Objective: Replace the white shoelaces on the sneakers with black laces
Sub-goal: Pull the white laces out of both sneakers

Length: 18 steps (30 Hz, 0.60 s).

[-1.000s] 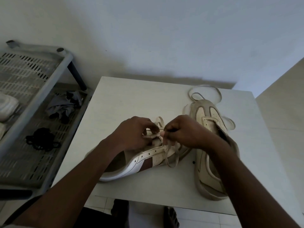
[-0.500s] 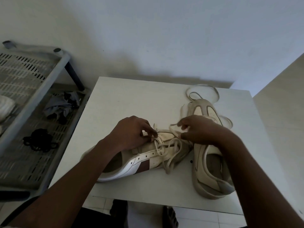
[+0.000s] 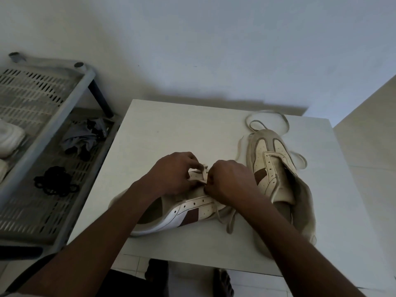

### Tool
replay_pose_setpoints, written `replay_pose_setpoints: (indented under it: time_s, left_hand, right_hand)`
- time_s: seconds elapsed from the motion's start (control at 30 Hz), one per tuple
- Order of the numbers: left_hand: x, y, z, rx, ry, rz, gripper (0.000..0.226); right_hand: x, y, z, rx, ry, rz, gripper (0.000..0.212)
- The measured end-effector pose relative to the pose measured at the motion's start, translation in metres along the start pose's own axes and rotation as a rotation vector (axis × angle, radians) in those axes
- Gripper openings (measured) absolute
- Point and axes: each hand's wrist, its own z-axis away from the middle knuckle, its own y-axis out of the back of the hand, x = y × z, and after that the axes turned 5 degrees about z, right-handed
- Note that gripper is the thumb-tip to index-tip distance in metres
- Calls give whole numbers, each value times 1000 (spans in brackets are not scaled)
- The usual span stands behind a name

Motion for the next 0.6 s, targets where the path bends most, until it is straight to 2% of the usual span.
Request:
replay_pose_setpoints:
  time_s: [0.07,0.17,0.23,0.27,0.3,0.37,0.4,0.5,0.6]
  left_hand:
    - [-1,1,0,6,21,-2,38]
    - [-3,1,1,12,50,1,43]
    - [-2,3,1,16,54,16,46]
    - [-2,3,1,13,53,9,47]
    - [-1,3,1,7,50,0,47]
    - [-1,3,1,7,46,-1,46]
    - [-1,3,1,8,44,1,45]
    - [-1,4,-1,3,28,-11,41]
    - [-1,5,0,7,5,-40,39]
  right_hand:
    - [18,18,1,-180,125,-219,16]
    - [58,61,18,-458,402,-720,5]
    - [79,73,25,-502,380,-923,5]
    - [87,70,23,-456,297,-900,6]
    - [93,61,18,-381,196,-756,8]
    - [97,41,3,-264,9,-308,12]
    - [92,34,-1,-203,-24,-199,16]
    - [61,28,0,-48,40,-399,32]
    - [24,20,3,-35,97,-293,27]
